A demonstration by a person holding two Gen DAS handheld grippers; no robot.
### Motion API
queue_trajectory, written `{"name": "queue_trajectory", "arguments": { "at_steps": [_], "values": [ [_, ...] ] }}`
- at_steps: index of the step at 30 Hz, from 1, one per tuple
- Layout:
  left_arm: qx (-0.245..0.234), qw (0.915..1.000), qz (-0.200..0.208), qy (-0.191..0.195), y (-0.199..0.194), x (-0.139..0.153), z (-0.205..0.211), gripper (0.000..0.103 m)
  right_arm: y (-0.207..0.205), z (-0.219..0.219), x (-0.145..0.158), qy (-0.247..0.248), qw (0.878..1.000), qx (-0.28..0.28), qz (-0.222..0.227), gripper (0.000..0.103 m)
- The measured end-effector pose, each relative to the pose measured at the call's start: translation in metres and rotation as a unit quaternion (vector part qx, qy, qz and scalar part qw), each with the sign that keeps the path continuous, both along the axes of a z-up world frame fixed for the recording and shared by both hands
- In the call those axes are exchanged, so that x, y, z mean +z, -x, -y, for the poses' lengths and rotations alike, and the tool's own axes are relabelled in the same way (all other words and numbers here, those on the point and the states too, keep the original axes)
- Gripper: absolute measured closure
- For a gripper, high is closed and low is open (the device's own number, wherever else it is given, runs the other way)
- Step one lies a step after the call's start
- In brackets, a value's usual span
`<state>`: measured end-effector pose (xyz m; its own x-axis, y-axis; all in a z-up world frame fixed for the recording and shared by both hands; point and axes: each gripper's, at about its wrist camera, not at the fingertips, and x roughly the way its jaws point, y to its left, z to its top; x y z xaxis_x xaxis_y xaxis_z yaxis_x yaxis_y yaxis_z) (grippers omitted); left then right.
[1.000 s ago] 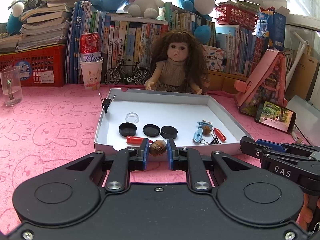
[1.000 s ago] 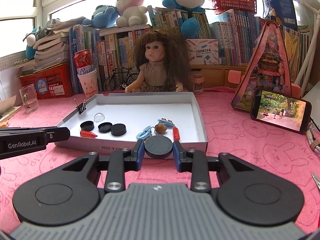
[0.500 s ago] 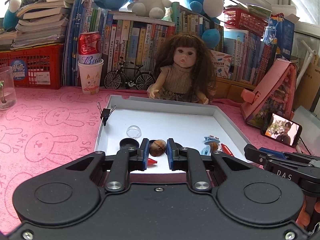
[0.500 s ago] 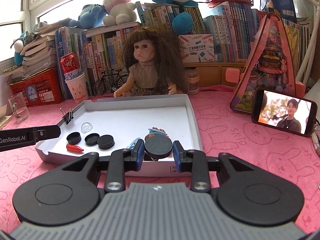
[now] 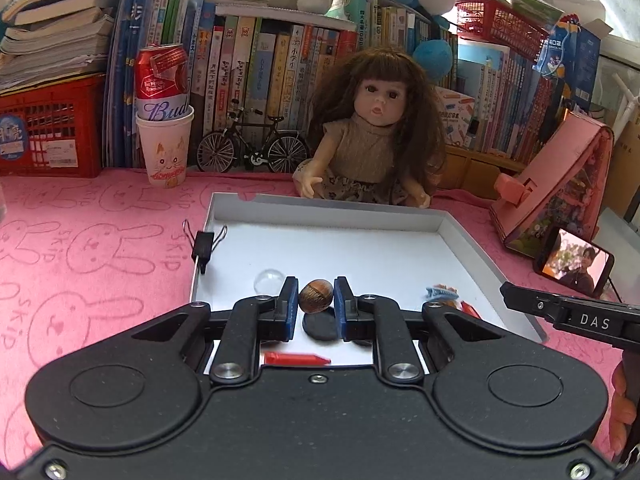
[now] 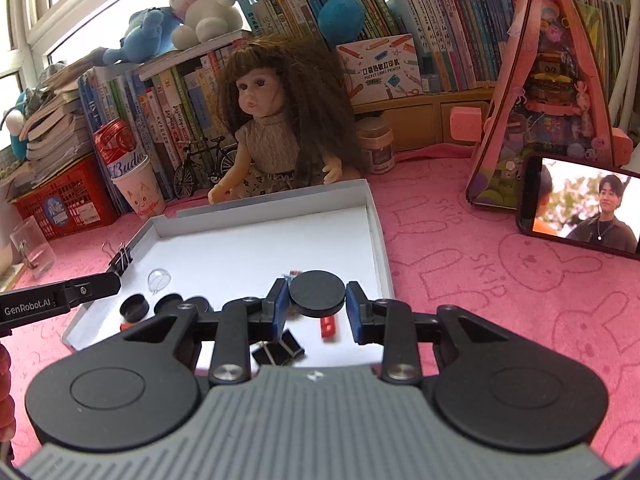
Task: Organize rigid objects
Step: 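Lift the nut and lid and carry both over the white tray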
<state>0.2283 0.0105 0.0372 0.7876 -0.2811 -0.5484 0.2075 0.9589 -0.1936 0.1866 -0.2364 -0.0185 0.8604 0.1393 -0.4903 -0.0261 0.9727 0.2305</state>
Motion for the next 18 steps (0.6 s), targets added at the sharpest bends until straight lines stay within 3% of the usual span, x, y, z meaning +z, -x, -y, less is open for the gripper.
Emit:
{"name": "queue_trajectory", "arguments": {
  "at_steps": [5,10,18],
  "values": [
    [0.009,0.9998,-0.014,0.011,-0.029,0.000,0.003,0.086,-0.028,0.010,0.004,-0.043,0.999,-0.009,-0.017,0.067],
    [0.007,0.9984,-0.033,0.046,-0.052,-0.014,0.013,0.086,-0.048,0.007,-0.001,-0.047,0.998,-0.020,-0.030,0.067],
    [0.024,0.9987,-0.043,0.012,-0.068,-0.033,0.031,0.086,-0.062,-0.003,-0.011,-0.028,0.998,-0.023,-0.043,0.067]
  ]
}}
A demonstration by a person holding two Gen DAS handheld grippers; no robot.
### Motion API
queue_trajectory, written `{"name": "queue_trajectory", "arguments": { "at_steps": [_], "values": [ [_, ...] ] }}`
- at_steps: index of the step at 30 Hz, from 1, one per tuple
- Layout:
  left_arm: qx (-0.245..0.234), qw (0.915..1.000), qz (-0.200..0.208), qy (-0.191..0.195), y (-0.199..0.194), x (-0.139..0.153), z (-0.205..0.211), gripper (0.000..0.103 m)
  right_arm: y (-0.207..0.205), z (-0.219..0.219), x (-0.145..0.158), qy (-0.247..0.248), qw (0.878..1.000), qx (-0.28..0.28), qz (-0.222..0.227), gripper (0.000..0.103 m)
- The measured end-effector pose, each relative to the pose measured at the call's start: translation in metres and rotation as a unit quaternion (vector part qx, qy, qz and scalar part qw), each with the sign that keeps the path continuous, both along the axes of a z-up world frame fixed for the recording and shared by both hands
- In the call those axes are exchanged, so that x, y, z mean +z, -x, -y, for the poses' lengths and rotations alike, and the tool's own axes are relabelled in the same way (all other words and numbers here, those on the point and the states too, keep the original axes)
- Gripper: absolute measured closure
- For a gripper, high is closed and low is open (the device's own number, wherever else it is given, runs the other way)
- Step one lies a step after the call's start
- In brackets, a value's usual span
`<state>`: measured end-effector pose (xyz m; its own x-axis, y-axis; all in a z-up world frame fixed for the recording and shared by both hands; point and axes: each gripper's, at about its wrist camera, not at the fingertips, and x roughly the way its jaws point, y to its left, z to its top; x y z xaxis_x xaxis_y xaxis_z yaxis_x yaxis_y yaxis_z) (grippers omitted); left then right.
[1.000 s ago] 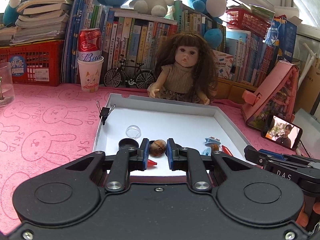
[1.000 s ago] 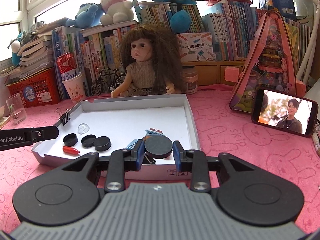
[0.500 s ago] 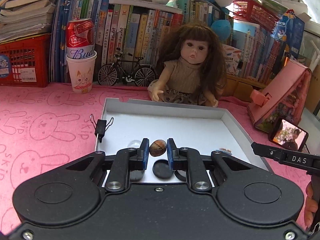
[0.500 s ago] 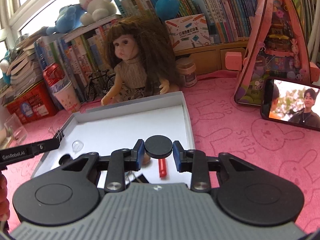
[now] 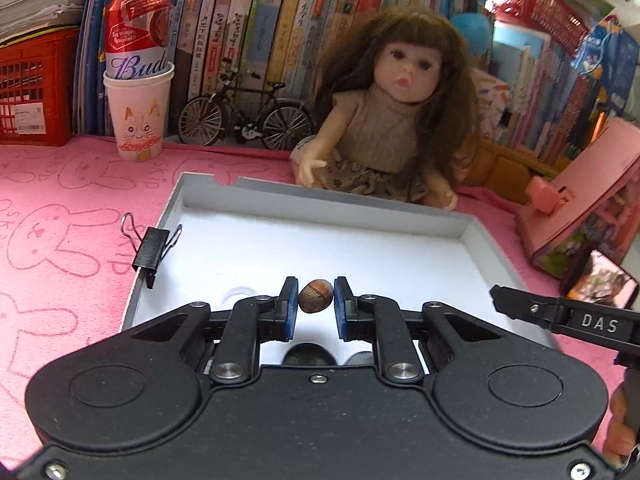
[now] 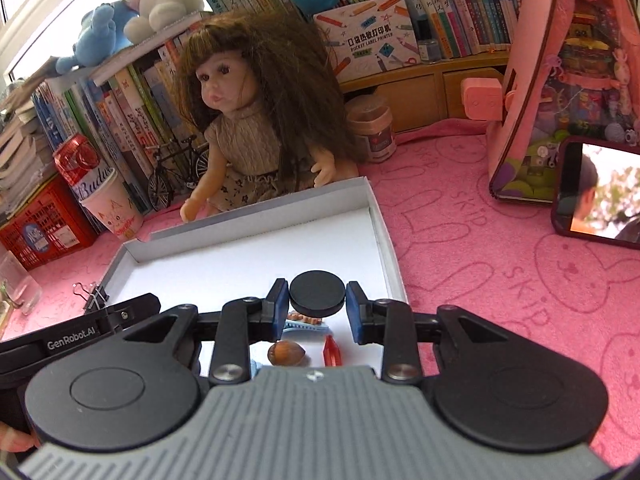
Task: Organize rigid objects
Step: 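Lift the nut and lid and carry both over the white tray, then open both grippers to drop the nut and lid into the tray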
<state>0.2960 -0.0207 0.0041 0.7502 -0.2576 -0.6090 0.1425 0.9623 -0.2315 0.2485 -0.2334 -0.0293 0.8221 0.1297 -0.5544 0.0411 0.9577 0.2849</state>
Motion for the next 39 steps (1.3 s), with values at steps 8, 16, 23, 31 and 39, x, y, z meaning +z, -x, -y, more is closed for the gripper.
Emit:
{"name": "queue_trajectory", "arguments": {
  "at_steps": [8,16,23,31,39],
  "values": [
    [0.007,0.9998,-0.009,-0.018,-0.003,-0.010,0.001,0.086,-0.008,-0.003,-0.011,0.008,1.000,-0.008,-0.008,0.067],
    [0.003,0.9994,-0.002,-0.034,0.000,-0.013,0.006,0.085,-0.008,-0.003,-0.014,0.013,1.000,-0.012,-0.010,0.067],
    [0.005,0.9990,0.000,-0.044,0.000,-0.012,0.008,0.085,-0.008,-0.004,-0.014,0.015,1.000,-0.013,-0.010,0.064],
    [0.006,0.9992,0.012,-0.038,0.007,-0.010,0.003,0.058,-0.005,-0.005,-0.014,0.012,1.000,-0.012,-0.006,0.046],
    [-0.001,0.9994,0.018,-0.030,0.017,-0.001,-0.001,0.037,0.007,-0.011,-0.006,0.033,0.999,-0.002,0.014,0.032]
  ]
}}
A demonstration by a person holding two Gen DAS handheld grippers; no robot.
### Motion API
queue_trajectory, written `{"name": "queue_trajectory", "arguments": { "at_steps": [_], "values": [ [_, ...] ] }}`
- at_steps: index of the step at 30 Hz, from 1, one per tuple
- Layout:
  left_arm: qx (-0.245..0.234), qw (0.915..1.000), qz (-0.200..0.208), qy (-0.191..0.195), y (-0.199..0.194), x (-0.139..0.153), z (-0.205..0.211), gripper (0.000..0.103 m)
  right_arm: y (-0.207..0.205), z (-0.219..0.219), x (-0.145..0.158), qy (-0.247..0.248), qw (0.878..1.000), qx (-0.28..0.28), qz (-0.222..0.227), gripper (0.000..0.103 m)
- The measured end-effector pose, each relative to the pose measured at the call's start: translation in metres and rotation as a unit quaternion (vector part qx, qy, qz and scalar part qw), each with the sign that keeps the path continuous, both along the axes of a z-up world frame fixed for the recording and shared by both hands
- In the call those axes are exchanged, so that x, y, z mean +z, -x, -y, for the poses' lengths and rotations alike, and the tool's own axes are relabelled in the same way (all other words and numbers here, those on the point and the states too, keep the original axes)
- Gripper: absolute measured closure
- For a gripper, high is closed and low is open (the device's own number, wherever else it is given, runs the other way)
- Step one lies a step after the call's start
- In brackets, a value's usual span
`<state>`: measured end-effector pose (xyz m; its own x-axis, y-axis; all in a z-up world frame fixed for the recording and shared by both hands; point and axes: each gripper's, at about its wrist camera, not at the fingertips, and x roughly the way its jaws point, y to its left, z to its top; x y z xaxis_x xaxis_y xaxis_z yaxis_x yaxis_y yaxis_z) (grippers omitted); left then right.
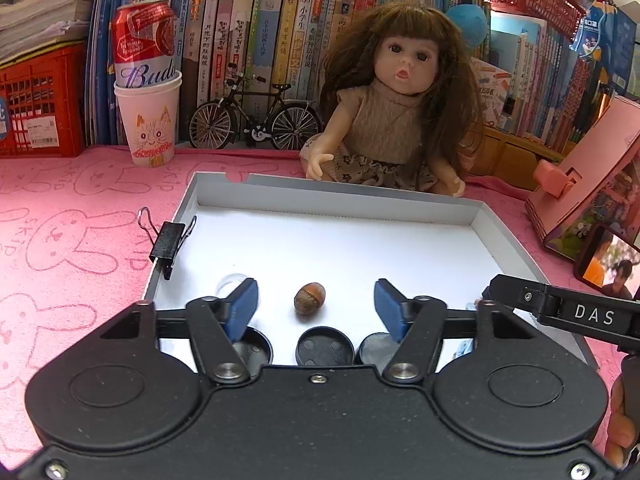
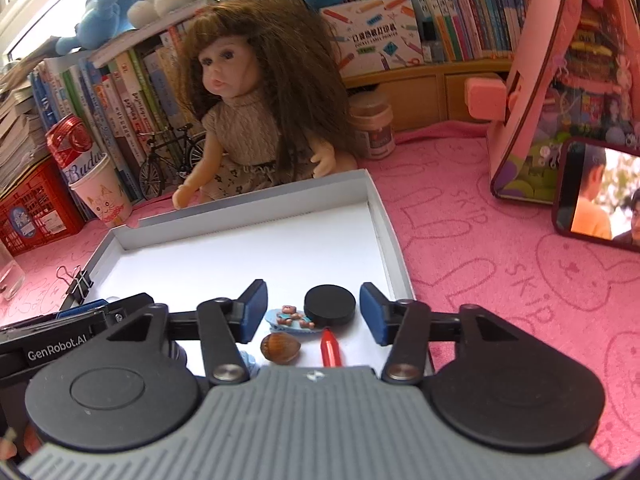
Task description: Organize rigid objects
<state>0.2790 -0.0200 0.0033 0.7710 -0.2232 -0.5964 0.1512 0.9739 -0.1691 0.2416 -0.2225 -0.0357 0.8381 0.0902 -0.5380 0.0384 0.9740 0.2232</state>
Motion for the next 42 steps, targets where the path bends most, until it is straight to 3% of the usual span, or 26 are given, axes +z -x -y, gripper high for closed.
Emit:
{"name": "queue_trajectory", "arguments": {
  "at_steps": [4,10,21,42],
  "values": [
    [-0.002,0.9999,0.010,-0.001,0.008,0.006,0.000,0.024,0.007,-0.003,0.004,0.013,1.000,-0.002,0.007,0.023],
    [-0.008,0.9997,0.019,-0.010,0.022,0.014,0.000,0.020,0.017,0.003,0.007,0.004,1.000,-0.009,0.012,0.016],
    [-0.009,0.9993,0.030,-0.021,0.048,0.022,-0.002,0.019,0.040,0.005,0.012,0.001,1.000,-0.002,0.026,0.014],
    [-0.018,0.9970,0.044,-0.061,0.115,0.019,-0.010,0.018,0.096,-0.001,0.002,0.056,0.998,-0.006,0.034,0.007]
  ]
}}
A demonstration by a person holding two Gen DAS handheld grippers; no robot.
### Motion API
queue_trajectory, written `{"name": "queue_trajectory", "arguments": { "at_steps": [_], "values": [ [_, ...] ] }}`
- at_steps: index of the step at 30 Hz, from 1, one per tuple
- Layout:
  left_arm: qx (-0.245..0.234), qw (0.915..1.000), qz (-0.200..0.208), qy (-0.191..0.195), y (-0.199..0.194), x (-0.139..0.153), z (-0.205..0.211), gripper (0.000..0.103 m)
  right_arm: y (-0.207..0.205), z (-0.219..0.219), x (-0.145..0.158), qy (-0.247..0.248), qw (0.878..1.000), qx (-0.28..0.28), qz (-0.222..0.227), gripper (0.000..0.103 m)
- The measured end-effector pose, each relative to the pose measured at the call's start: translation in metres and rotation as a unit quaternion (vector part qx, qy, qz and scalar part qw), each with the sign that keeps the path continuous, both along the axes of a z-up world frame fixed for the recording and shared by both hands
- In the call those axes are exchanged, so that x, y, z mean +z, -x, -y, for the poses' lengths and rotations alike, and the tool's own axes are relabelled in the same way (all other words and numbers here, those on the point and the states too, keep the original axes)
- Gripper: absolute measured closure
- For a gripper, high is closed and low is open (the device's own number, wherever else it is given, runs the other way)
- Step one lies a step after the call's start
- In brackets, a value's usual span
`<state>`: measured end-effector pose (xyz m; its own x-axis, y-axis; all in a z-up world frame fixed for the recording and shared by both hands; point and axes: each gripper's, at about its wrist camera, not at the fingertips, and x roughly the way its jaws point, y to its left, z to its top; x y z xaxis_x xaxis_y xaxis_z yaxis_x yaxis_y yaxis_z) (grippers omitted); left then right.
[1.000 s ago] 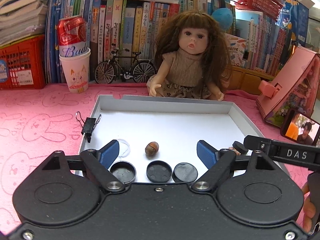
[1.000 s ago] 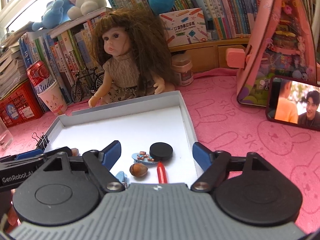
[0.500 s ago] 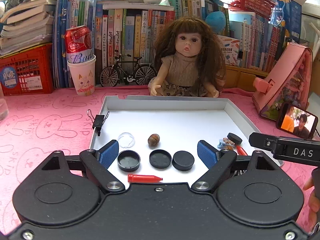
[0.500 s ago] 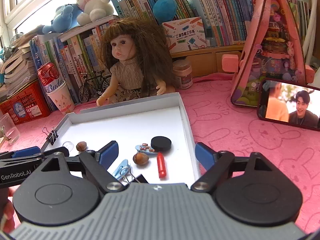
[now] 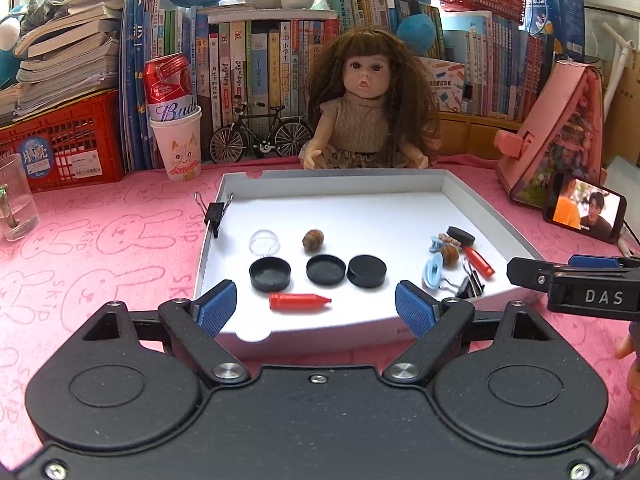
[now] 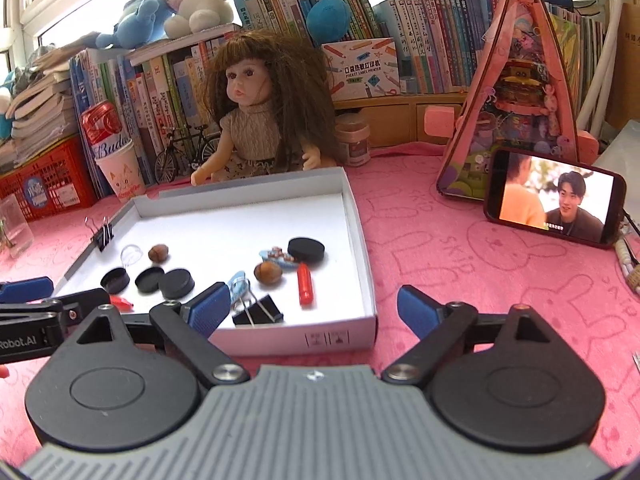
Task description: Organize rigid objects
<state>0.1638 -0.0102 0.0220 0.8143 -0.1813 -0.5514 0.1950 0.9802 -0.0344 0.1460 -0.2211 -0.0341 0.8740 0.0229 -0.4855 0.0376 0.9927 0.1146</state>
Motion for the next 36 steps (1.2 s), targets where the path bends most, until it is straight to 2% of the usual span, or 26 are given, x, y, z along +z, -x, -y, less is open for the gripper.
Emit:
{"name": "queue_trajectory", "arguments": {
  "at_steps": [7,17,21,24,36],
  "values": [
    [0.004,0.9999,-0.014,-0.002,0.016,-0.009,-0.002,0.017,0.013,-0.008,-0.010,0.029,1.000,0.002,-0.011,0.005],
    [0.028,0.9985,-0.036,-0.030,0.025,-0.029,-0.003,0.017,0.016,-0.011,-0.025,0.044,0.999,-0.004,-0.031,0.002],
    [0.044,0.9971,-0.048,-0.040,0.021,-0.035,-0.002,0.017,0.011,-0.014,-0.031,0.066,0.997,-0.006,-0.040,0.000],
    [0.050,0.9971,-0.047,-0.031,0.021,-0.038,-0.005,0.015,0.008,-0.015,-0.036,0.061,0.997,-0.002,-0.056,0.000],
    [0.058,0.9968,-0.048,-0.026,0.017,-0.042,-0.007,0.004,0.007,-0.014,-0.037,0.059,0.996,-0.002,-0.060,0.000]
  ]
}}
